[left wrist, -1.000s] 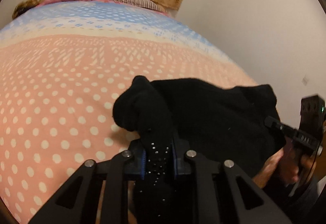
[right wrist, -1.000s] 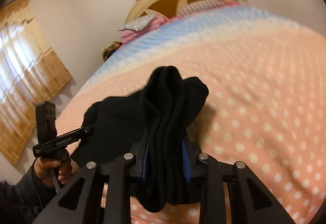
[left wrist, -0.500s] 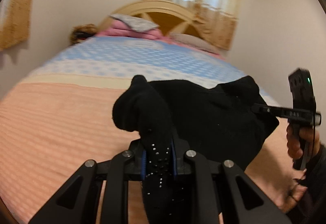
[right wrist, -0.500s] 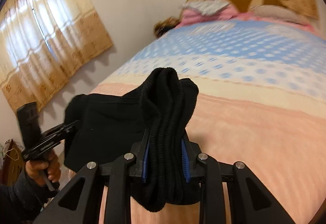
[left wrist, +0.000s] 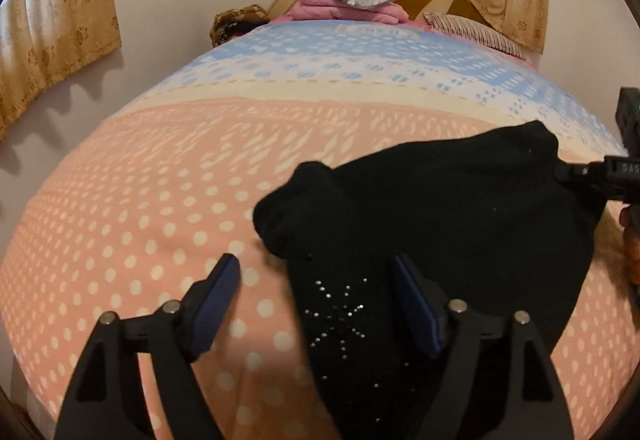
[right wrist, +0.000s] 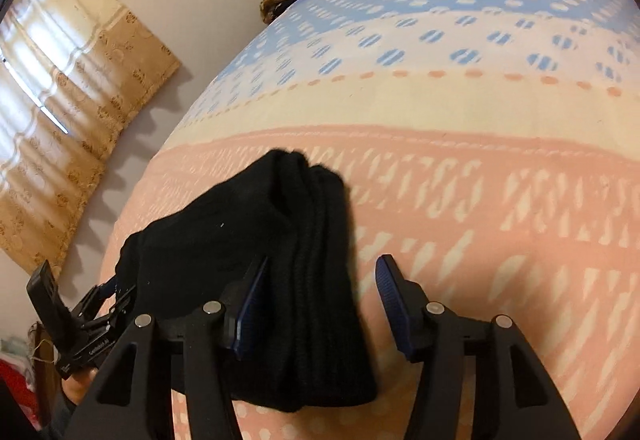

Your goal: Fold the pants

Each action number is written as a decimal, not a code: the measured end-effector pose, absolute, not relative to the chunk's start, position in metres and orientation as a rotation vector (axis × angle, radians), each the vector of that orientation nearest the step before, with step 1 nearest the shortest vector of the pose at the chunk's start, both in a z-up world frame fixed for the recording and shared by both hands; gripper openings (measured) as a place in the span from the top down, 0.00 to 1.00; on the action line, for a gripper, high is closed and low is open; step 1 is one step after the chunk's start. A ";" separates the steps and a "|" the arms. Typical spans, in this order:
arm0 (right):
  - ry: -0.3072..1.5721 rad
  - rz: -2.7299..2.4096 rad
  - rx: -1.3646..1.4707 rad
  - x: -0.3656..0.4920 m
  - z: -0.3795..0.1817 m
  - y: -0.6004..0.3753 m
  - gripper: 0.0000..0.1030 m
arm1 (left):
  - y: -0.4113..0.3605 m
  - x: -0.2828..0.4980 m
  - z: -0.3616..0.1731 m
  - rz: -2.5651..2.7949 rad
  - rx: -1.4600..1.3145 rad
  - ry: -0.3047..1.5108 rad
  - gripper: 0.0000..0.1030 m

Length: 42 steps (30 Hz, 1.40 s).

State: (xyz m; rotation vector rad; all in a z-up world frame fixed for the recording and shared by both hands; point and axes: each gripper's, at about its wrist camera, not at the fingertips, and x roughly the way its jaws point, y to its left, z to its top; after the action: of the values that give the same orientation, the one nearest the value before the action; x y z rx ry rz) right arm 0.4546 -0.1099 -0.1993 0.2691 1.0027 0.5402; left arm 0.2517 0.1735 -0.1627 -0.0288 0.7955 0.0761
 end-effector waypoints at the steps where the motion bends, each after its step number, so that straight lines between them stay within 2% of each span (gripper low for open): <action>1: 0.985 0.527 0.258 0.452 -0.195 -0.112 0.46 | 0.173 0.250 -0.161 0.080 -0.024 0.793 0.22; 11: 0.844 0.385 0.258 0.383 -0.144 -0.157 0.45 | 0.183 0.213 -0.133 0.096 0.002 0.753 0.22; 20: 0.716 0.326 0.136 0.270 -0.092 -0.135 0.45 | 0.180 0.163 -0.087 0.052 -0.031 0.648 0.22; 25: 0.675 0.326 0.094 0.234 -0.074 -0.122 0.44 | 0.181 0.150 -0.066 0.029 -0.066 0.581 0.18; 35: 0.614 0.343 0.052 0.206 -0.051 -0.105 0.44 | 0.176 0.146 -0.058 0.008 -0.083 0.549 0.17; 39: 0.601 0.345 0.034 0.202 -0.048 -0.100 0.43 | 0.176 0.145 -0.058 0.015 -0.089 0.548 0.08; 42: 0.602 0.346 0.029 0.200 -0.049 -0.097 0.43 | 0.176 0.145 -0.058 0.018 -0.093 0.548 0.07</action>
State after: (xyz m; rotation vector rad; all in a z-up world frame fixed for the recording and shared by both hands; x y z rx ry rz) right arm 0.2004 -0.0969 -0.0491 0.0286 0.6016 0.3462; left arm 0.1455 0.1758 -0.0581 -0.0927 0.5485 0.0184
